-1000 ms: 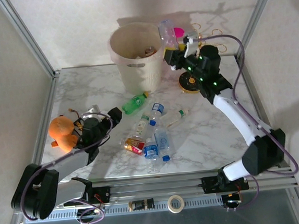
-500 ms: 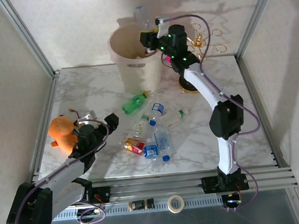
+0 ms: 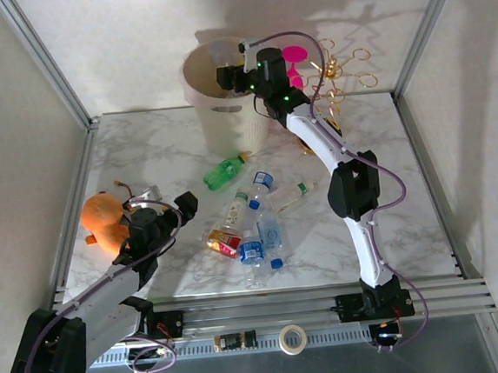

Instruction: Put the plastic bottles in the bin

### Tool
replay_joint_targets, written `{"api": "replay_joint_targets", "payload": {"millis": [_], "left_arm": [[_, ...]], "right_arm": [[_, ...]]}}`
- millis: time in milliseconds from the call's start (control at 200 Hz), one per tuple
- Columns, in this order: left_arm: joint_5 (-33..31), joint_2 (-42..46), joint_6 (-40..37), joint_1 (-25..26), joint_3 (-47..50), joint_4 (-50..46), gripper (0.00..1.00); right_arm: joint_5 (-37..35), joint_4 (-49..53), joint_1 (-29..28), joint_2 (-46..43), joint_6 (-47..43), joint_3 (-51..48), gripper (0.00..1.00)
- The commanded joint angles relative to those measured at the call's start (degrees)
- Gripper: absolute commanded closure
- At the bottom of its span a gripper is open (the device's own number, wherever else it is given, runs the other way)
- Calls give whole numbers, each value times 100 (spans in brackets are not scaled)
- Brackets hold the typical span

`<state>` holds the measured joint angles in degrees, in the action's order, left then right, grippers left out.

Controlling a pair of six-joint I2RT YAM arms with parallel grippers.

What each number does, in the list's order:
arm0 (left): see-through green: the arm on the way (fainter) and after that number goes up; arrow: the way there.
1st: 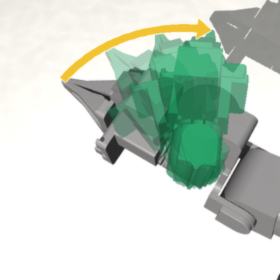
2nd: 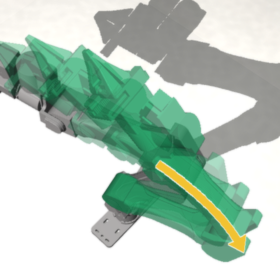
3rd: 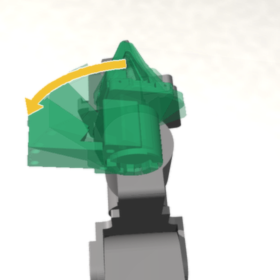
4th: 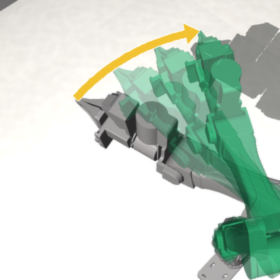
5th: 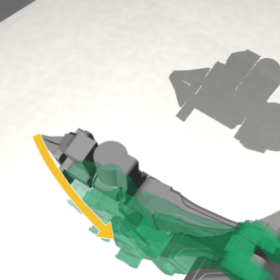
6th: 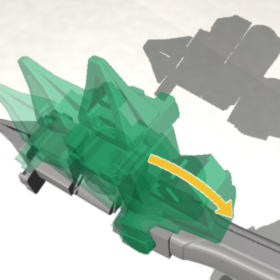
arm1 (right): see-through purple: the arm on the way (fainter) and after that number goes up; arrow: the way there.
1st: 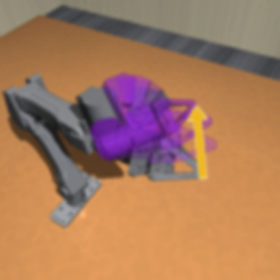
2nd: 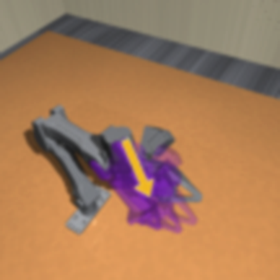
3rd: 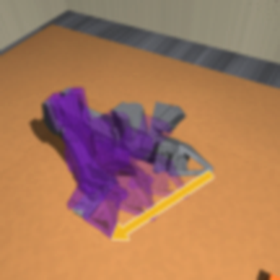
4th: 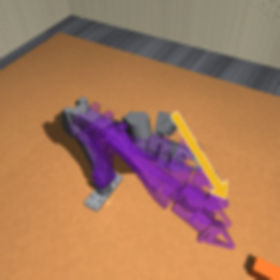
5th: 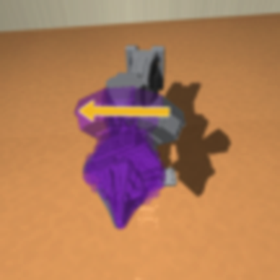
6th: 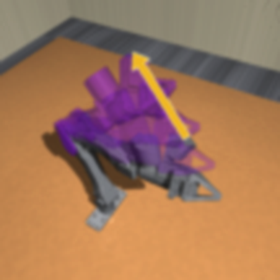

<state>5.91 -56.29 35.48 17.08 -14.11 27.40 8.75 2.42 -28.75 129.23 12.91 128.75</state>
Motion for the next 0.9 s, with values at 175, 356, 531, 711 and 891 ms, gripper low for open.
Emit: {"api": "replay_joint_targets", "payload": {"millis": [175,356,531,711,891], "left_arm": [[-94,-106,-156,-47,-138,-66,0],[16,-252,-164,-48,-273,-63,0],[138,-524,-300,-43,-566,-204,0],[262,-941,-505,9,-1050,-399,0],[373,-1604,-726,112,-1693,-627,0]], "right_arm": [[-128,-76,-16,-273,-129,296,10],[-162,-35,-61,-765,-300,-75,1],[-175,-258,-109,-1700,-462,-1282,1],[-255,-619,-126,-2982,-554,-2979,1],[-468,-967,-137,-4270,-485,-4747,1]]}}
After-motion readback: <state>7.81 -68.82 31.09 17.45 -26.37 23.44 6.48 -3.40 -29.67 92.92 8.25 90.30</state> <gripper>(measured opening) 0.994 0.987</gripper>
